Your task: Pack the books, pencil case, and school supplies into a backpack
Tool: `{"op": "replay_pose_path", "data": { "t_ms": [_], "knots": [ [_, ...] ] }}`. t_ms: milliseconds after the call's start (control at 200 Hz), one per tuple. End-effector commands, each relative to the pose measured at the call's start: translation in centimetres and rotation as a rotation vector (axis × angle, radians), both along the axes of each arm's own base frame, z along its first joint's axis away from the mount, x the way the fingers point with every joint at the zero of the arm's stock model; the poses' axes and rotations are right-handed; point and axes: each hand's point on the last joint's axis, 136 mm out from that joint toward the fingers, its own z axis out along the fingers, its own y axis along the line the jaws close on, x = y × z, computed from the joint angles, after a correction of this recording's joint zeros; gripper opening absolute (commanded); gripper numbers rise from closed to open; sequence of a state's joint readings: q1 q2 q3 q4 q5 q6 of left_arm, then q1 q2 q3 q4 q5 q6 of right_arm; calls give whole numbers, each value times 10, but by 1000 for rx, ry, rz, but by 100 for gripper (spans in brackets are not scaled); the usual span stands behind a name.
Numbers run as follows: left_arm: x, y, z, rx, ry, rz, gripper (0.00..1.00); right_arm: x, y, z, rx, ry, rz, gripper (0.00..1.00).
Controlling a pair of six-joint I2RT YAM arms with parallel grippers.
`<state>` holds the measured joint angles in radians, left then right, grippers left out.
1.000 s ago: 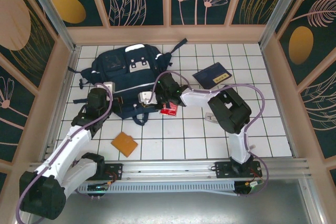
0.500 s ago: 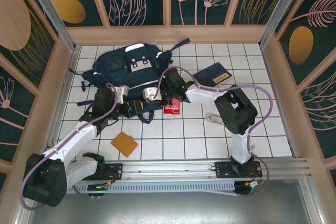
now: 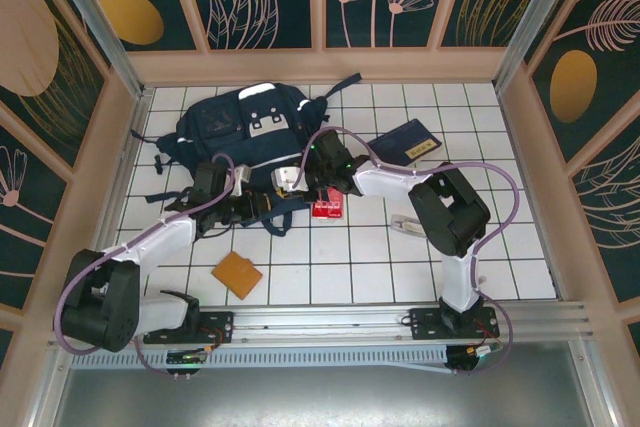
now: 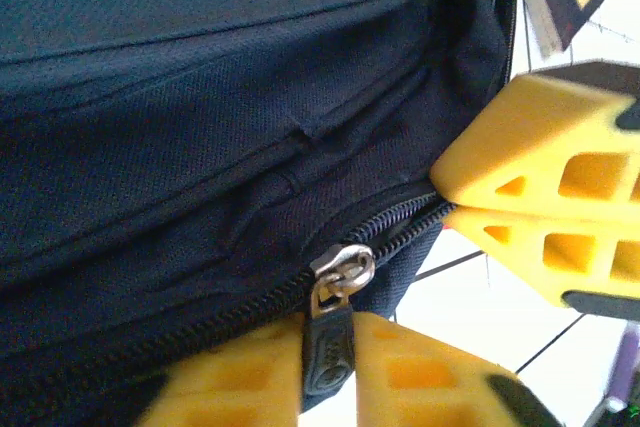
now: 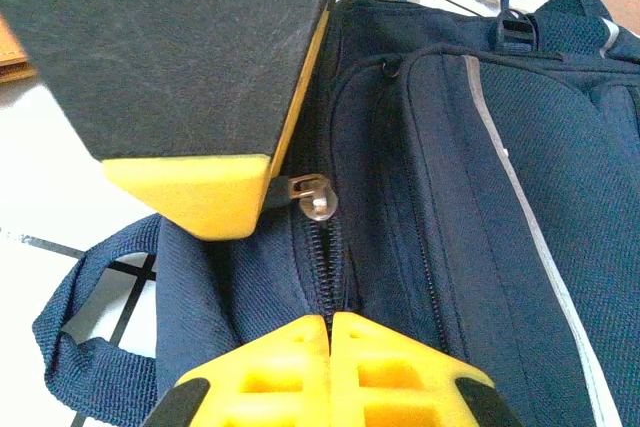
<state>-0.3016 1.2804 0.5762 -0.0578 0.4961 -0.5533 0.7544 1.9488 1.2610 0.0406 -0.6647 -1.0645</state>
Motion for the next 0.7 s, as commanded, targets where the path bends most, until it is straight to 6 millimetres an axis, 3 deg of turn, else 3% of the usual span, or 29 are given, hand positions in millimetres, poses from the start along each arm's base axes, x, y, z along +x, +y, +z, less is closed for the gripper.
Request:
{"op": "replay_pose_path", "data": {
  "t_ms": [0, 140, 280, 345, 400, 475, 490, 505, 540, 571, 611, 696],
  "knots": [
    [12, 0, 15, 27, -50, -2, 0, -7, 6, 21, 51, -26, 44, 0],
    [14, 20, 21, 170, -81, 25, 0, 4, -5, 7, -7, -57, 10, 0],
    [18, 70, 27, 405, -133, 173, 0, 11, -13, 4, -26, -72, -10, 0],
    [17, 82, 31, 459, -174, 201, 0, 14, -15, 5, -33, -84, -15, 0],
    [15, 81, 36, 450, -217, 185, 0, 16, -17, 4, -50, -98, -19, 0],
    [10, 56, 45, 335, -281, 83, 0, 17, -17, 6, -47, -91, -31, 0],
    [9, 52, 46, 312, -288, 69, 0, 17, -16, 8, -38, -89, -35, 3],
    [8, 49, 48, 290, -294, 58, 0, 16, -14, 11, -26, -85, -39, 15],
    [5, 41, 50, 243, -304, 37, 0, 14, -11, 16, 1, -74, -42, 32],
    [3, 36, 51, 208, -308, 21, 0, 11, -8, 21, 23, -68, -36, 42],
    [1, 29, 53, 165, -311, 0, 0, 6, -3, 27, 45, -51, -25, 48],
    [-2, 24, 55, 126, -305, -8, 0, -4, 10, 31, 73, -18, -4, 53]
  ]
}}
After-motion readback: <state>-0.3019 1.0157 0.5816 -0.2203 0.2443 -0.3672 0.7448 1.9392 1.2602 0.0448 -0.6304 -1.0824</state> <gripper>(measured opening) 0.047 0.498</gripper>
